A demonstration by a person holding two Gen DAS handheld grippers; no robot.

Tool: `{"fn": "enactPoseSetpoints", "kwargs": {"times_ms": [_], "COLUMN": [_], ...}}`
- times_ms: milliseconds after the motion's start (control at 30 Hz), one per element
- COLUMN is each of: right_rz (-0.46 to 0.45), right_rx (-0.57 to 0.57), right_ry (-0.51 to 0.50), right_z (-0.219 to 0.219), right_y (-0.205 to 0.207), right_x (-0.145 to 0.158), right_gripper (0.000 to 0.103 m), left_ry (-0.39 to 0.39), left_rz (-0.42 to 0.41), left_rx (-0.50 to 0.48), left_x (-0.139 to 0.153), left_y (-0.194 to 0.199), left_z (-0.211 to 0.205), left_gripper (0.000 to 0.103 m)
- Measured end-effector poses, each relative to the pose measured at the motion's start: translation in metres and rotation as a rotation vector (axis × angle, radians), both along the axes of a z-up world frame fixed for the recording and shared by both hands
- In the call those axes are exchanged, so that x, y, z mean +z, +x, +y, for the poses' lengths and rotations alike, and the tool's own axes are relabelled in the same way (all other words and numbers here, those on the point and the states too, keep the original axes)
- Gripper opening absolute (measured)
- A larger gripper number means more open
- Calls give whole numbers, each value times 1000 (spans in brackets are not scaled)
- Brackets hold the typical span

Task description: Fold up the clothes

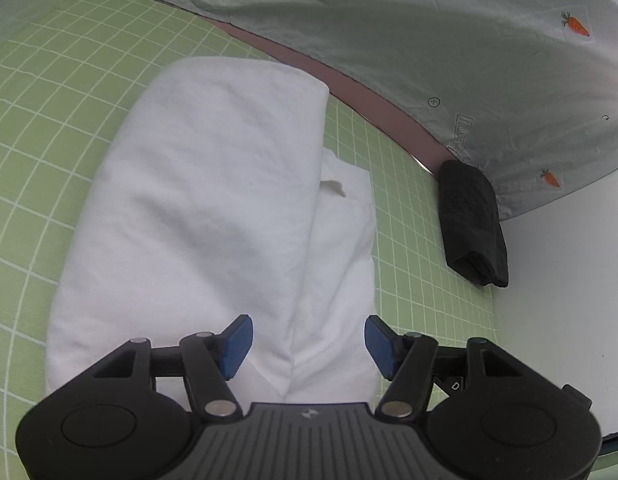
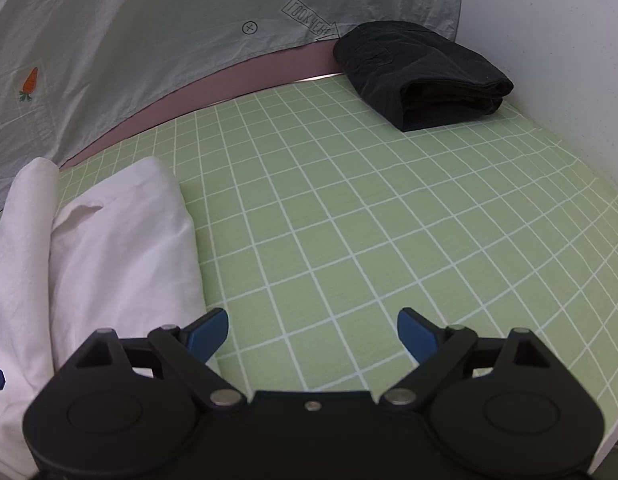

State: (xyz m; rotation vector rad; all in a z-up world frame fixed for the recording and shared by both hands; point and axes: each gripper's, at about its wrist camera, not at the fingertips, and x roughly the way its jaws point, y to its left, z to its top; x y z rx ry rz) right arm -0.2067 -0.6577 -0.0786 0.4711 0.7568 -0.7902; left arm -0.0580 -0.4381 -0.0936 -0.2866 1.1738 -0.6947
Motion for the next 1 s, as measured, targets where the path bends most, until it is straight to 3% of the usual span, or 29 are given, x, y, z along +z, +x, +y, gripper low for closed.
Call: {"fn": "enactPoseSetpoints", "kwargs": {"times_ms": [67, 167, 300, 433, 667, 767, 833, 867, 900, 933, 1000], "right_rz": [-41, -116, -139, -120, -137, -140, -140, -147, -153, -166, -206], "right_rx": [37, 153, 297, 373, 368, 378, 399, 409, 419, 422, 425], "right_ry": [5, 51, 88, 118, 186, 191, 180, 179, 178, 182, 193], "right_z": [11, 32, 67, 94, 102, 105, 106, 105, 104, 103, 98], "right_y": [13, 38, 73, 102, 139, 151, 154, 154, 153, 151, 145], "right_x": [7, 11, 8, -2, -14, -15, -14, -13, -12, -9, 1], "right_gripper": [92, 92, 92, 87, 84, 73, 44, 39, 22, 14, 10], "left_ry": [64, 135, 230, 212, 236, 241, 241, 239, 237, 228, 182], "left_rz": [-23, 10, 75, 123, 105, 105, 108, 113, 118, 120, 118], "left_rx": [46, 112, 160, 204, 180, 164, 156, 150, 142, 130, 107], "left_x": [2, -6, -16, -18, -20, -24, -27, -30, -32, -34, -35], "left_y": [8, 22, 36, 51, 85, 102, 113, 117, 120, 122, 123], "left_z": [16, 46, 83, 121, 135, 133, 128, 125, 121, 117, 110], "left_gripper": [64, 64, 64, 64, 65, 65, 65, 65, 65, 65, 65]}}
